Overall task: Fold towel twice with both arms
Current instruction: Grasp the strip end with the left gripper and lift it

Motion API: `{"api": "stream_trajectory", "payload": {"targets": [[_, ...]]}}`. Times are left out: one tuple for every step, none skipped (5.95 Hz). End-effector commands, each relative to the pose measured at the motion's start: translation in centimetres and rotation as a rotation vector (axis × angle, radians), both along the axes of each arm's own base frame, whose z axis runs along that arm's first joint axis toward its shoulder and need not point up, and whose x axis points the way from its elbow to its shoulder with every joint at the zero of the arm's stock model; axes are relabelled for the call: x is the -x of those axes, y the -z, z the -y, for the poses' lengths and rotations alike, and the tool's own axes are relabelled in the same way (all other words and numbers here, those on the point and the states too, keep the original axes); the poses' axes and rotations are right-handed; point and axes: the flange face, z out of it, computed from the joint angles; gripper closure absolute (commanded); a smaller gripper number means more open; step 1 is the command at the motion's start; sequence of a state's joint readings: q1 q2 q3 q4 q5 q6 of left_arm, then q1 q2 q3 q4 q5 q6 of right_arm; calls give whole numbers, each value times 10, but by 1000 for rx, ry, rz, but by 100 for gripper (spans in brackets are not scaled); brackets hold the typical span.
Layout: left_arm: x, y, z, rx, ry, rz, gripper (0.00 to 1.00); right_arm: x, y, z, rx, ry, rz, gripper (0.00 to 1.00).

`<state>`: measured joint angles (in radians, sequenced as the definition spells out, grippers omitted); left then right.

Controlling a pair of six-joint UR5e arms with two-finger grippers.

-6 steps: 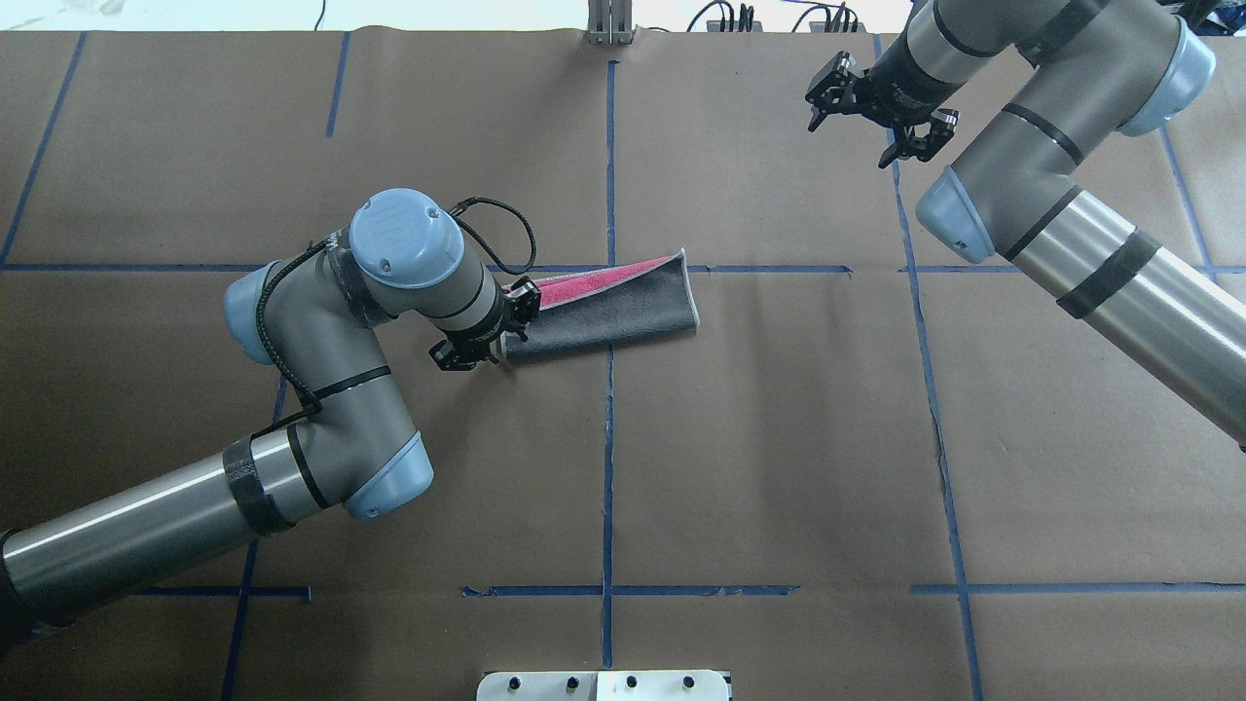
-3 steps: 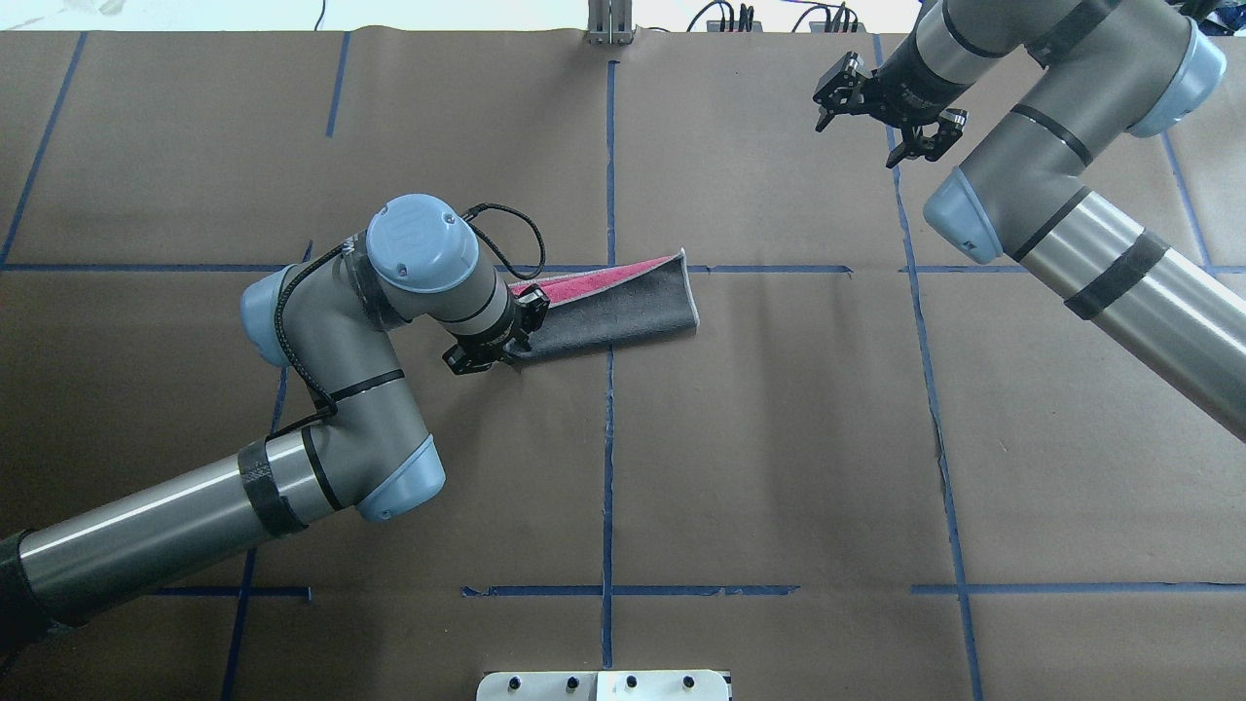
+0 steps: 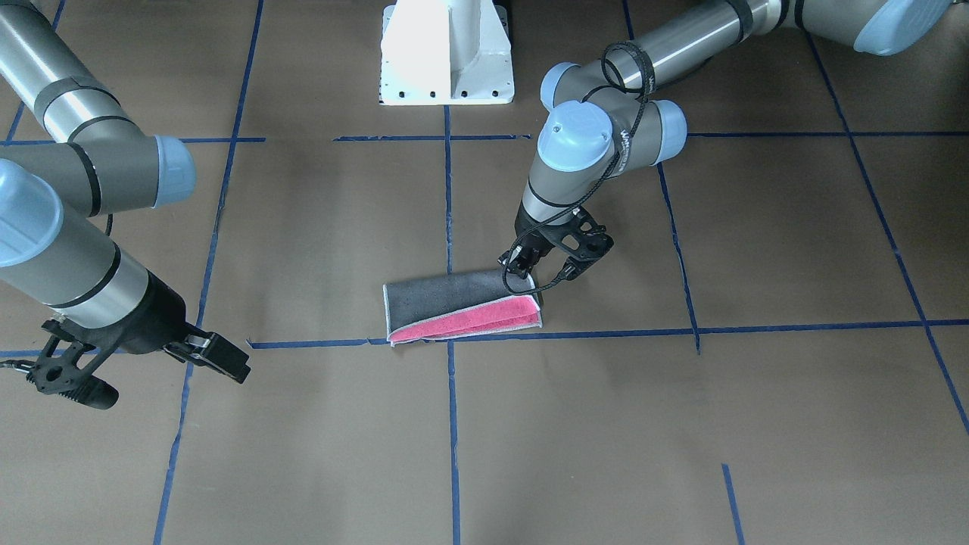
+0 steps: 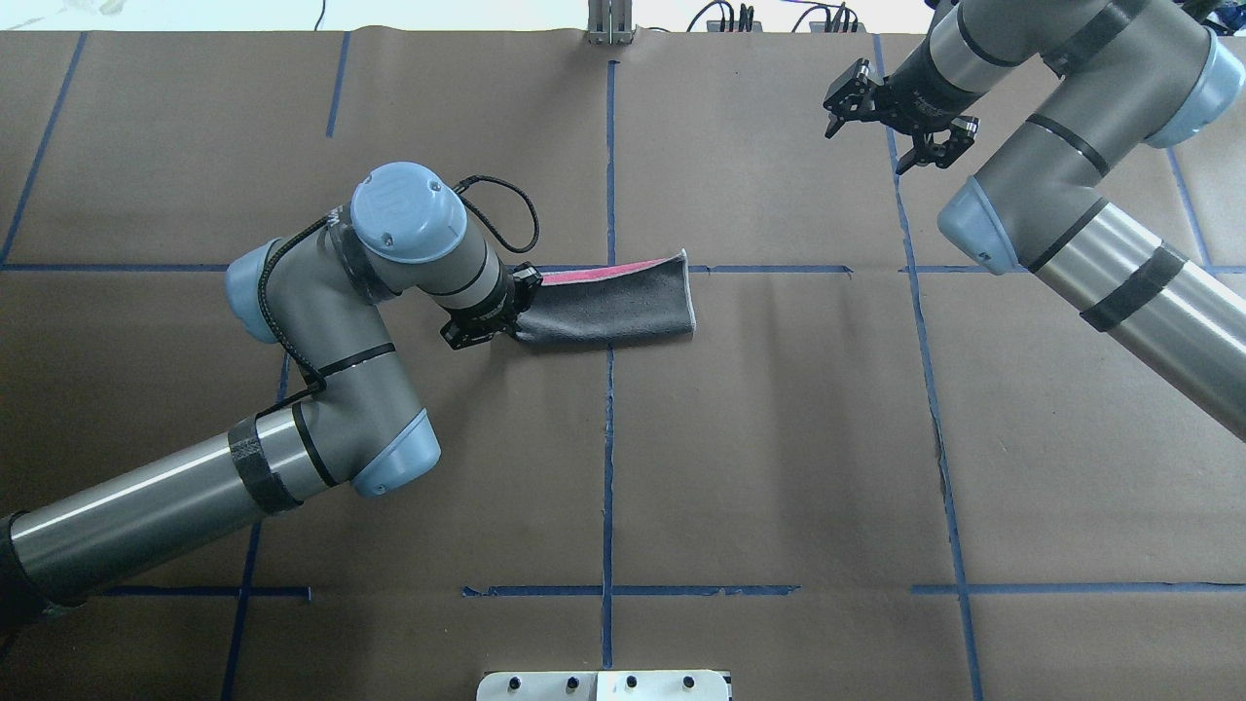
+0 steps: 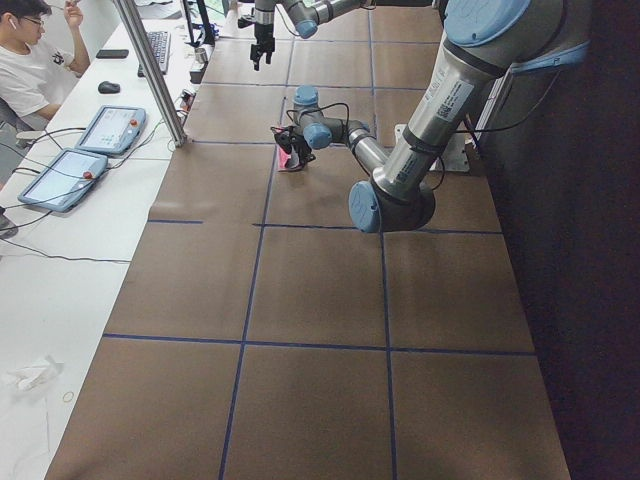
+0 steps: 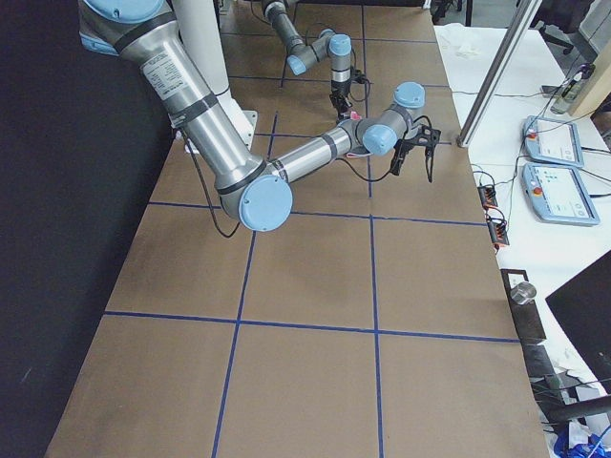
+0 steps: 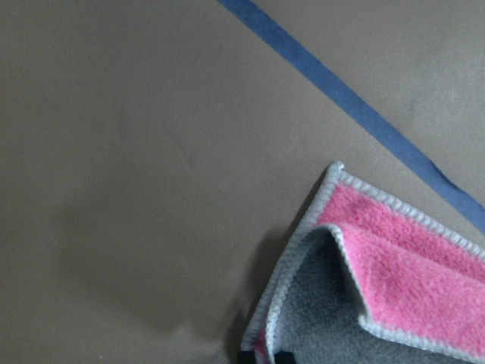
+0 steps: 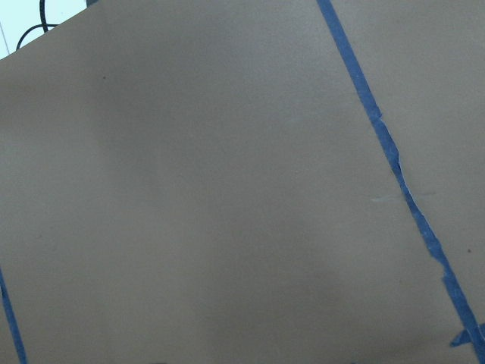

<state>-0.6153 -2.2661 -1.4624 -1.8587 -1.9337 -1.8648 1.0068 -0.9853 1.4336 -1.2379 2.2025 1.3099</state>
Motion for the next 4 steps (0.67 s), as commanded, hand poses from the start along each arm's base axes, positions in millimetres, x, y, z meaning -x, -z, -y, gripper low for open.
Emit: {"api": "stream_trajectory", "payload": {"targets": [[7,31,7,-5,-6,-44,100,-20,-6,-2,4,5,16,0],[4,58,7,-12,-5,-64,100,-45,-10,-4,-2,17,40,0],[-10,86,12,-21,-5,-74,100,-66,-21,-26,-13,37,58,0],[-40,114,27,-16,-11,-62,100,-87,-35,-60,-18,37,63,0]]}}
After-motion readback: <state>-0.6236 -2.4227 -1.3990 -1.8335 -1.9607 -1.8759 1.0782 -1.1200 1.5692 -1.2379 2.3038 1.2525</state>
